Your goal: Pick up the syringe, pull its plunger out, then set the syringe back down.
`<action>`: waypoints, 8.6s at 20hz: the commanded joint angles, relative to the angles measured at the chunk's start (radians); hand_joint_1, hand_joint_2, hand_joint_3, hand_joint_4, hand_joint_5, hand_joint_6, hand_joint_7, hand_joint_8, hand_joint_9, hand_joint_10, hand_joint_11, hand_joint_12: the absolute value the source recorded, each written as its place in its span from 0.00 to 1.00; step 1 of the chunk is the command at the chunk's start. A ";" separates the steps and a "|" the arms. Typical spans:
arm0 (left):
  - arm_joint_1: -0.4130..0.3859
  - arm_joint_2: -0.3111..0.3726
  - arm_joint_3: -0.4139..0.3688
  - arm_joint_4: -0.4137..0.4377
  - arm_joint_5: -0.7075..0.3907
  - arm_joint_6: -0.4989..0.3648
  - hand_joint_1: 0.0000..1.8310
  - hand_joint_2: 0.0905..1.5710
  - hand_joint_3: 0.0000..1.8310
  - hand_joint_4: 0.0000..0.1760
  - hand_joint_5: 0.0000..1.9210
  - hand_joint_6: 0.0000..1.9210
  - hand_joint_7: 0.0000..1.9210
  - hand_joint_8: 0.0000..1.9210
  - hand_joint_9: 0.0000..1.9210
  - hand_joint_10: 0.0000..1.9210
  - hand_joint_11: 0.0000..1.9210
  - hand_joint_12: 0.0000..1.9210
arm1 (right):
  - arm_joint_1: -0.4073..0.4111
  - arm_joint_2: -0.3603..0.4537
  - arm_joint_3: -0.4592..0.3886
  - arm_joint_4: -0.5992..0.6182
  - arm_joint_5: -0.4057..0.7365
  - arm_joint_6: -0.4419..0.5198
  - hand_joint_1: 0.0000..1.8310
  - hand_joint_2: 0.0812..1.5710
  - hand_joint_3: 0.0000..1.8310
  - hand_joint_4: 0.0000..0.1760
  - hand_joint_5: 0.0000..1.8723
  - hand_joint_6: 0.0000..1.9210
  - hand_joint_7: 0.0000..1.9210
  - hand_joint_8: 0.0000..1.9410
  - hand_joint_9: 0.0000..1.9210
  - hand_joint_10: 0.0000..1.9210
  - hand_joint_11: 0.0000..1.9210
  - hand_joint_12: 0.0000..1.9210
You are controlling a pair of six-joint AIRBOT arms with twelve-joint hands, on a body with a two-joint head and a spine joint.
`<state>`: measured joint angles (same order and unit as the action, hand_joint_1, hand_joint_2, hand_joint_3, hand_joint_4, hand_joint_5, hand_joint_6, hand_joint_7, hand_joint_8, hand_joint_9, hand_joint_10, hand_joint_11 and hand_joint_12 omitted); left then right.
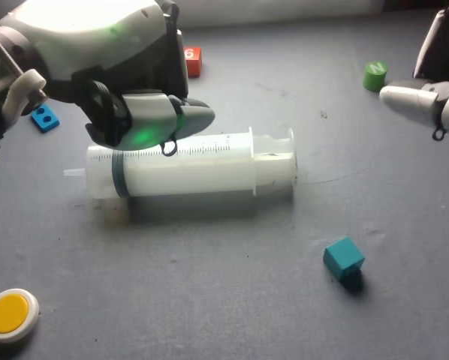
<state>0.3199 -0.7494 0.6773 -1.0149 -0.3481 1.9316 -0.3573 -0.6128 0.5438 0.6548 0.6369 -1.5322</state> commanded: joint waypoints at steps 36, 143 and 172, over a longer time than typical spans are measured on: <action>0.141 -0.371 0.226 -0.548 -0.299 0.499 0.52 0.55 0.00 0.00 0.00 0.00 0.00 0.00 0.00 0.00 0.00 0.00 | 0.005 0.001 -0.019 -0.001 0.101 -0.029 0.00 0.75 0.00 0.00 0.12 0.00 0.11 0.00 0.09 0.00 0.00 0.16; -0.050 -0.345 0.263 -0.725 -0.269 0.630 0.64 0.79 0.00 0.00 0.35 0.67 0.40 0.81 0.33 0.73 0.21 0.87 | -0.103 -0.494 0.542 -0.523 0.154 0.735 0.66 0.72 0.00 0.00 0.48 0.53 0.50 0.60 0.46 0.51 0.28 0.71; -0.059 -0.345 0.267 -0.737 -0.290 0.630 0.64 0.78 0.00 0.00 0.36 0.67 0.42 0.75 0.35 0.68 0.23 0.82 | -0.121 -0.143 0.307 -0.394 0.062 0.680 0.66 0.73 0.00 0.00 0.45 0.57 0.49 0.60 0.45 0.47 0.26 0.72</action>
<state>0.2764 -1.1076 0.9268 -1.8160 -0.5434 2.5584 -0.4824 -0.7662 0.8467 0.2653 0.6056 -0.8440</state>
